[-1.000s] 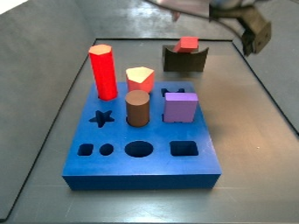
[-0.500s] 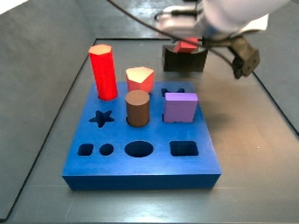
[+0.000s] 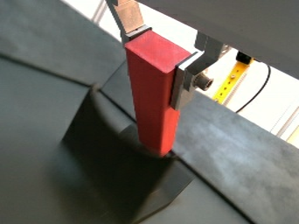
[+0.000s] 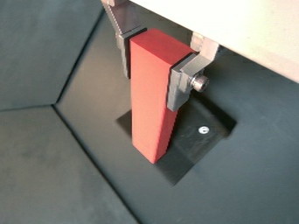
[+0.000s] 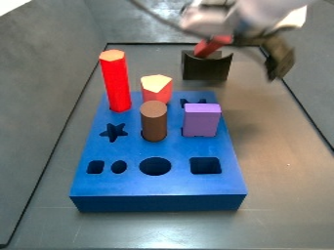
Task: Pick up the rectangle object. Move up. Place the rectangle object on the fixture. Regrasp the rectangle object. Move to above the board. Insert the rectangle object.
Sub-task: Move to above the board.
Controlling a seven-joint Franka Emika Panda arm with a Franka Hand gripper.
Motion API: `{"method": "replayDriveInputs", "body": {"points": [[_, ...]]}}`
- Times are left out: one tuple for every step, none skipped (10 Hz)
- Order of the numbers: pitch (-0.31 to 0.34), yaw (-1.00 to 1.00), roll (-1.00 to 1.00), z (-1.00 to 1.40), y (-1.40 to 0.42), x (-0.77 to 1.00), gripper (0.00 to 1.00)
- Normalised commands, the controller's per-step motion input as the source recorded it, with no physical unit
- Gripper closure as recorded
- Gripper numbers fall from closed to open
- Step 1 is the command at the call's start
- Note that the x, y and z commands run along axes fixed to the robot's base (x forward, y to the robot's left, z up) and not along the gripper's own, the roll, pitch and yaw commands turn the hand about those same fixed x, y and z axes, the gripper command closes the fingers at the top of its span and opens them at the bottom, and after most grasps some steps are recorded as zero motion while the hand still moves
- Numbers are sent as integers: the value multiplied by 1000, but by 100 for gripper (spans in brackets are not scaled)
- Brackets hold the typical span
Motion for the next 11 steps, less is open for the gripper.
{"method": "replayDriveInputs", "body": {"points": [[208,402,-33,1000,190,407,100],[122,387,-3,1000,183,402,100],[39,336,11,1000,168,400,100],[-1,284,22,1000,150,395,100],[-18,247,26,1000,138,390,100],[-29,155,28,860,89,316,100],[-30,121,29,724,58,259,100],[-21,56,39,405,11,130,100],[-24,38,38,288,2,98,100],[-176,-239,-1000,360,-1000,-834,100],[-187,-245,-1000,367,-1000,-856,100]]}}
